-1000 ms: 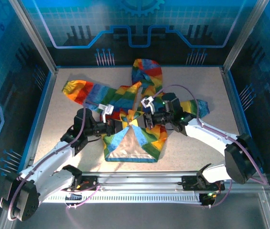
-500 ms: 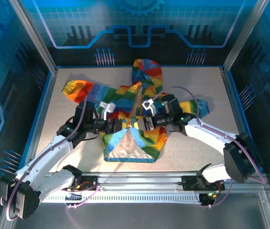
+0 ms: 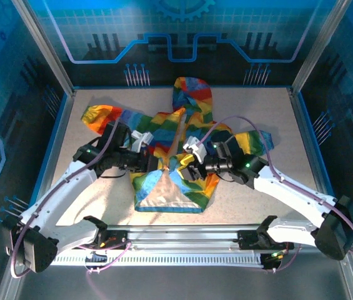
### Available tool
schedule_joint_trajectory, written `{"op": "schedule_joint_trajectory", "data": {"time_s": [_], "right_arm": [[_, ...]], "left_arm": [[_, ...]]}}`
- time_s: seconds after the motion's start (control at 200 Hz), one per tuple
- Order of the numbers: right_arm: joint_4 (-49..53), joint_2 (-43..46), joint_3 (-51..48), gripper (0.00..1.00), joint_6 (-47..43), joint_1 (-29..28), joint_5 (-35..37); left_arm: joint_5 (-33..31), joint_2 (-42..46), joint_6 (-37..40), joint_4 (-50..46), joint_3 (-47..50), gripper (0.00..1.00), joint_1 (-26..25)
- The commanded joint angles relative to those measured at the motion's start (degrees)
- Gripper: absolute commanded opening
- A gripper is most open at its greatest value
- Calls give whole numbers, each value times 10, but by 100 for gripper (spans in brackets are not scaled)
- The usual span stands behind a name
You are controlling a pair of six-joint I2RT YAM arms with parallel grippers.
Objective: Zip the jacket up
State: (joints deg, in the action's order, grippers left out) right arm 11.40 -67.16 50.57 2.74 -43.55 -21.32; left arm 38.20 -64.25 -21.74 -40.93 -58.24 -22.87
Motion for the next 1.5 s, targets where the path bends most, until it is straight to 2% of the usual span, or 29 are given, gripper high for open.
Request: {"op": "schedule_joint_trajectory", "data": {"time_s": [0.0,0.145,0.245,0.51,0.815,1.356,1.411,1.496], "right_arm": [[-1,10,2,43,-62,-26,70],[-63,7,-21,43,-63,-47,64],[-90,-8,-25,43,-52,-56,53],[-111,-59,-9,42,-35,-88,36],[-139,-101,-6,38,-36,-132,84],[-178,-158,19,37,-44,-156,93],[-180,-159,18,35,-44,-157,94],[-181,-157,17,23,-43,-157,96]], "left_arm": [[-9,-14,34,-99,-46,0,-2],[-64,-44,64,-208,-93,0,-10],[-85,-62,67,-247,-110,0,-15],[-88,-74,58,-250,-115,0,-22],[-98,-90,76,-283,-123,0,-27],[-107,-105,100,-328,-142,0,-27],[-107,-105,100,-327,-143,0,-27],[-111,-105,100,-328,-144,0,-27]]}}
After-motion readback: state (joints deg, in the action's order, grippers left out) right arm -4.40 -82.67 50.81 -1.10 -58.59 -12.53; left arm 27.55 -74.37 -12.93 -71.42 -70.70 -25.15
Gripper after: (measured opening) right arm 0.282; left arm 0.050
